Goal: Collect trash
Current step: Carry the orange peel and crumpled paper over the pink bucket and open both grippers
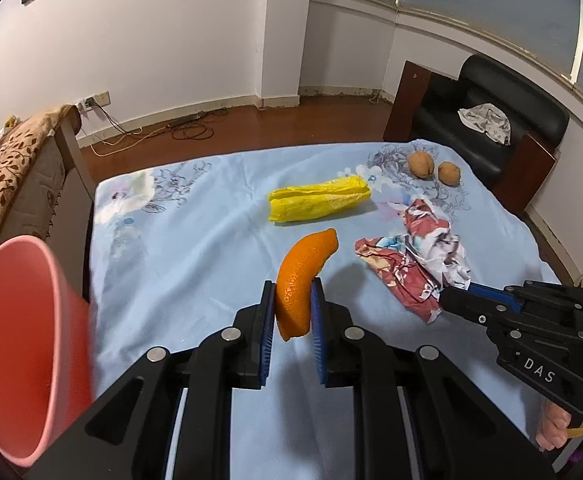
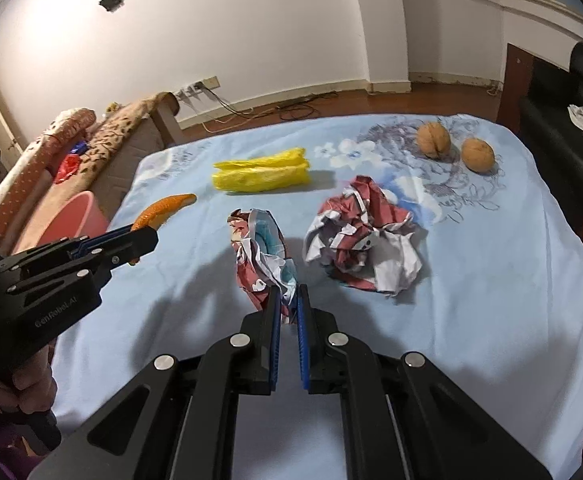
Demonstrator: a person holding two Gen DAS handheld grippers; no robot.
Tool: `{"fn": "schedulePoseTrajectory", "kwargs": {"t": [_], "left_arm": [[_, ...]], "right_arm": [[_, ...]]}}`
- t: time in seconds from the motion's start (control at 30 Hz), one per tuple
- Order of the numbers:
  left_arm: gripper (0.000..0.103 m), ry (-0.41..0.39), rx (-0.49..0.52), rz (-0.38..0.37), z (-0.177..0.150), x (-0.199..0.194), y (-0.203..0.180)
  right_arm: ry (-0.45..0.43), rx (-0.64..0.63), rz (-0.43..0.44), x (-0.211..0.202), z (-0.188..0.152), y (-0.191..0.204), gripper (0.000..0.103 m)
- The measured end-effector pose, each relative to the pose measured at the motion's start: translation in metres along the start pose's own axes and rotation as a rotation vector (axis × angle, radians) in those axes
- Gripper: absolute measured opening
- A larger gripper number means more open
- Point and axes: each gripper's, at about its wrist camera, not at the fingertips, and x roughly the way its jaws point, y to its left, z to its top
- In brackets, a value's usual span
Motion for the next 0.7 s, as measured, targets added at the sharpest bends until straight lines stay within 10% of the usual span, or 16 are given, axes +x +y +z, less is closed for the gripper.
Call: {"fn": "schedulePoseTrajectory", "kwargs": {"t": [0.7], "left_arm": [[0.017,-0.137,-0.131,0.152,-0.010,-0.080,0.062]], "right_arm": [[-0.107,-0.134,0.151,-0.017,0.040,0.106,0.007]]}}
